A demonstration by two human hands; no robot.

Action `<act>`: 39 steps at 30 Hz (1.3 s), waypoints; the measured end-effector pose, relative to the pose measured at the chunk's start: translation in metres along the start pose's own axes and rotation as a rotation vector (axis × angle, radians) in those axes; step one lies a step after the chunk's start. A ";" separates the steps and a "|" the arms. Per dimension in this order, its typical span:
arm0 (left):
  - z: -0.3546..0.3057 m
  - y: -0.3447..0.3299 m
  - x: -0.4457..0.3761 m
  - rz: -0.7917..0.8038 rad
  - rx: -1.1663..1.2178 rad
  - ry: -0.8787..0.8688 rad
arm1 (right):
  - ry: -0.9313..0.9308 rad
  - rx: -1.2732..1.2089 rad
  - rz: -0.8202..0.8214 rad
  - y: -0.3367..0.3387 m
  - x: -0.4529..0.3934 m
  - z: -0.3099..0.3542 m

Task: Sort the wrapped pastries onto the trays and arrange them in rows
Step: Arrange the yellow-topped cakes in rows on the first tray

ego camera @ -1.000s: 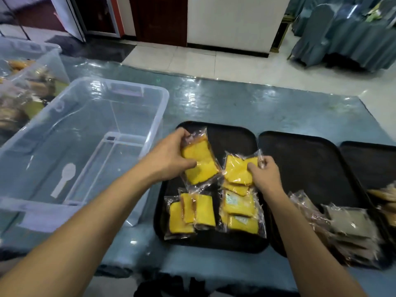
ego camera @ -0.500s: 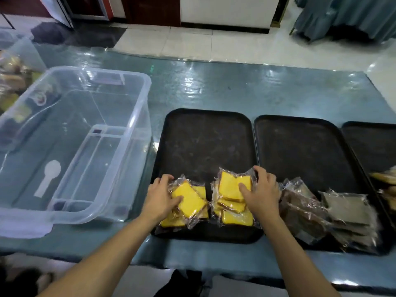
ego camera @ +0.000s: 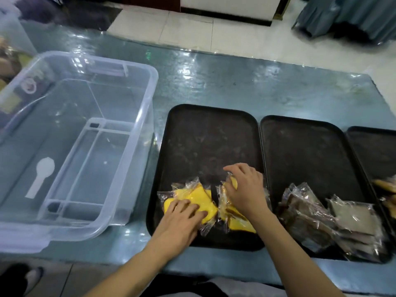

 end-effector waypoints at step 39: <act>0.055 0.026 -0.031 0.030 0.131 0.700 | 0.277 0.089 0.774 -0.050 -0.057 0.040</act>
Point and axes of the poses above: each hand's wrist, its own x-axis away from the middle knuckle, its own y-axis out of the back of the hand, z = x × y, the point moved 2 cm from there along -x, towards the middle knuckle, and after that the axes turned 6 degrees about y, right-handed, at the moved point
